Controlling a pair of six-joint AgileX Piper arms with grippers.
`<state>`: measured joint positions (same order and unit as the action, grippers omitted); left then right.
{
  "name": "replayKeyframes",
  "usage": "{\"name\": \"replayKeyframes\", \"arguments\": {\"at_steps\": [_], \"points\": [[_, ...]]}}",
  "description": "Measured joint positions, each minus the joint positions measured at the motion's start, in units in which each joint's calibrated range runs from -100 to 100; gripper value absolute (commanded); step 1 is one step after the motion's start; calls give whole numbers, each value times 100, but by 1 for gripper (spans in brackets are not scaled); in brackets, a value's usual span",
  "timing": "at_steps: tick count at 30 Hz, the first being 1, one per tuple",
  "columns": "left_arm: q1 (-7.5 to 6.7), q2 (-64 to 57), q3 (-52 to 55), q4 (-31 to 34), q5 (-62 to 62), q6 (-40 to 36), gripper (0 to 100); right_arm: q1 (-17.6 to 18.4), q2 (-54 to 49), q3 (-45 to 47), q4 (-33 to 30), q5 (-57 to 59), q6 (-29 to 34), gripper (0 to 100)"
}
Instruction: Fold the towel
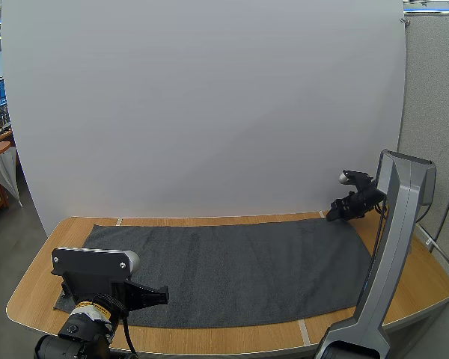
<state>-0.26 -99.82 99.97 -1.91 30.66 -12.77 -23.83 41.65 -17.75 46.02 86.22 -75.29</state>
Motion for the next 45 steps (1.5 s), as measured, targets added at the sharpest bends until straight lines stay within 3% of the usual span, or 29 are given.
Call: {"name": "replayKeyframes", "arguments": {"at_steps": [2, 3, 14, 24, 30, 37, 45], "points": [[0, 0, 0, 0, 0, 0, 0, 0, 1, 0, 0, -70, 0, 1], [0, 0, 0, 0, 0, 0, 0, 0, 10, 0, -12, -132, 0, 0], [0, 0, 0, 0, 0, 0, 0, 0, -123, 0, -22, -102, 10, 0], [0, 0, 0, 0, 0, 0, 0, 41, -739, 0, 263, 1115, 10, 0], [0, 0, 0, 0, 0, 0, 0, 106, -948, 0, 288, 1256, 10, 0], [0, 0, 0, 0, 0, 0, 0, 116, -974, 0, 89, 1085, 10, 0], [0, 0, 0, 0, 0, 0, 0, 97, -692, 0, -432, 125, 10, 0]]}}
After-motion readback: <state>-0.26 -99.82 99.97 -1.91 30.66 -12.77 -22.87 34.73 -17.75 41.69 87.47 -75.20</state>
